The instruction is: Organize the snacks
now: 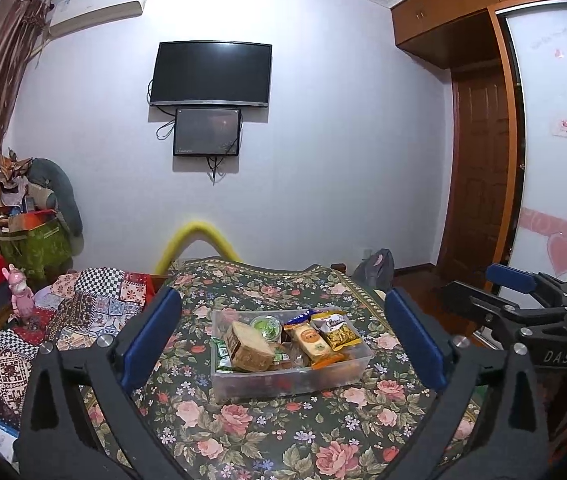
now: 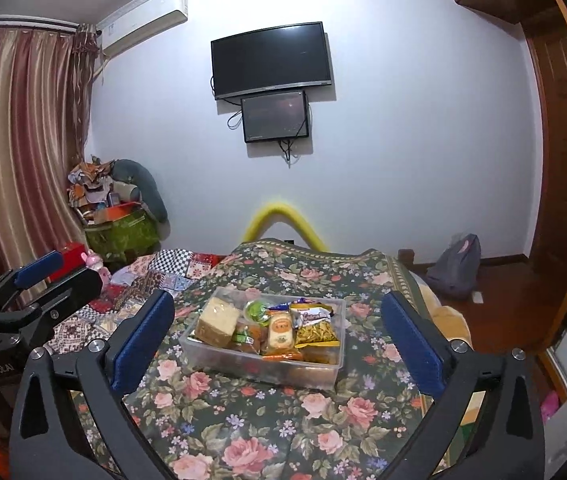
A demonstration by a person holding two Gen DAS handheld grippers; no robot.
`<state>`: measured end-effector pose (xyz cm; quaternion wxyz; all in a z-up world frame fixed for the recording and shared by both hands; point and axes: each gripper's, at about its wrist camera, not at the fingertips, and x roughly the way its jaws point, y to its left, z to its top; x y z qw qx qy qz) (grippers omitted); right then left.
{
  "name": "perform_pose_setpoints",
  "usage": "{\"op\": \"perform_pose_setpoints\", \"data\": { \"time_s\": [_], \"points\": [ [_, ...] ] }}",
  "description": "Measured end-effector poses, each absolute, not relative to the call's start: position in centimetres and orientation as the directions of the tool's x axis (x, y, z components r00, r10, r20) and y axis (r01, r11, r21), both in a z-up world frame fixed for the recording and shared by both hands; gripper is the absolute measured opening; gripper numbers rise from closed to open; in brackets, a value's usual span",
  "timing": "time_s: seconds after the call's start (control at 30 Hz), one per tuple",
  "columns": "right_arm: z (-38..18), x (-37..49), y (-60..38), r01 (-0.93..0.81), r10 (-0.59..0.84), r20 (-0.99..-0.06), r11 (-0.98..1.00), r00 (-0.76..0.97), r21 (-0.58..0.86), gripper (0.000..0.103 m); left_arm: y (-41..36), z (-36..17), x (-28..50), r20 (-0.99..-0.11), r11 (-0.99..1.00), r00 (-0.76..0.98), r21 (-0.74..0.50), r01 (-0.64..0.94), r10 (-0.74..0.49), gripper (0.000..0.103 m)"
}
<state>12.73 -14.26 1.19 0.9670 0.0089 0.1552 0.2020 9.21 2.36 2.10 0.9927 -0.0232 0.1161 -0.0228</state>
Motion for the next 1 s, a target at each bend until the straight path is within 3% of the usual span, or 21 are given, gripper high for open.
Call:
{"op": "perform_pose_setpoints", "data": {
  "time_s": [1.0],
  "points": [
    [1.22, 12.38, -14.32, -0.382, 0.383, -0.29, 0.922, 0.877, 0.06, 0.103, 2.04, 1.67, 9.38, -0.239, 0.998, 0.97, -0.042, 0.042, -0.051, 0.103]
  ]
}}
